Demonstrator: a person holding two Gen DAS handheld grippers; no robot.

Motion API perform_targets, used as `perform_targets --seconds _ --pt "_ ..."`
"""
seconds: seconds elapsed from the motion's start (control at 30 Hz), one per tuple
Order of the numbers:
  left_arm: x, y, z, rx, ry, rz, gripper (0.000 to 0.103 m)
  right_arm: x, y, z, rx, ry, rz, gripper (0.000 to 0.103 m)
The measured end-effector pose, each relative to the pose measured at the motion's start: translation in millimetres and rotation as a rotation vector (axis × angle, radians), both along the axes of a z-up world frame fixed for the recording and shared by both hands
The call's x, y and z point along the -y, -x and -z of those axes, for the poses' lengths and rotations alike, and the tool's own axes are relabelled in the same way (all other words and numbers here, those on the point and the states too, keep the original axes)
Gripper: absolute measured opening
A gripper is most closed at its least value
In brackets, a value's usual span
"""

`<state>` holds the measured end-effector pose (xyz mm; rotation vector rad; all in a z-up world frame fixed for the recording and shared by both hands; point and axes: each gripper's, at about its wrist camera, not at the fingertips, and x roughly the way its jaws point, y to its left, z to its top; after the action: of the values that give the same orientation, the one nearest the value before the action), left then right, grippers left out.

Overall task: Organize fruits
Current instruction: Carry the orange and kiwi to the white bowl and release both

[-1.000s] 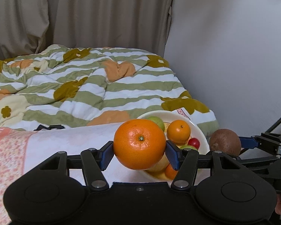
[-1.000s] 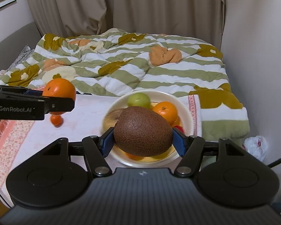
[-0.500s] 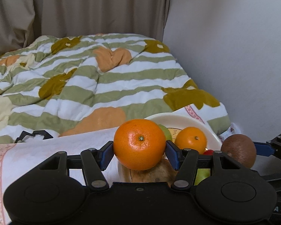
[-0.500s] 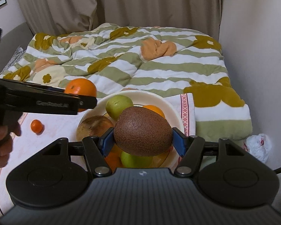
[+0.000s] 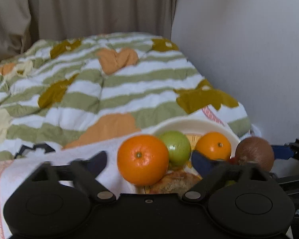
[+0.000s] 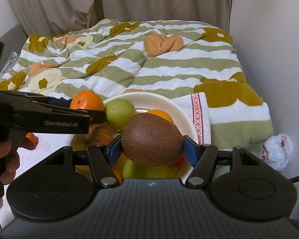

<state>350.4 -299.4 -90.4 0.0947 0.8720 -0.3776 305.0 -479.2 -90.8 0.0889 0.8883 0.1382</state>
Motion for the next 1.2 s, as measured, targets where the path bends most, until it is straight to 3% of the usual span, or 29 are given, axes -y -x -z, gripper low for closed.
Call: perform_targets --seconds 0.3,0.83,0.97,1.2 --pt "-22.5 17.5 -16.4 0.021 0.035 -0.054 0.097 -6.4 -3.8 -1.6 0.001 -0.007 -0.026 0.08" --pt "-51.8 53.5 -15.7 0.015 0.013 -0.146 0.097 -21.7 -17.0 16.0 -0.003 -0.015 -0.022 0.08" --pt "-55.5 61.1 -13.9 0.017 0.002 -0.158 0.097 -25.3 -14.0 14.8 0.019 -0.003 -0.029 0.096" --pt "-56.6 77.9 -21.7 0.029 0.013 -0.167 0.097 -25.6 -1.2 4.0 0.039 0.01 -0.025 0.096"
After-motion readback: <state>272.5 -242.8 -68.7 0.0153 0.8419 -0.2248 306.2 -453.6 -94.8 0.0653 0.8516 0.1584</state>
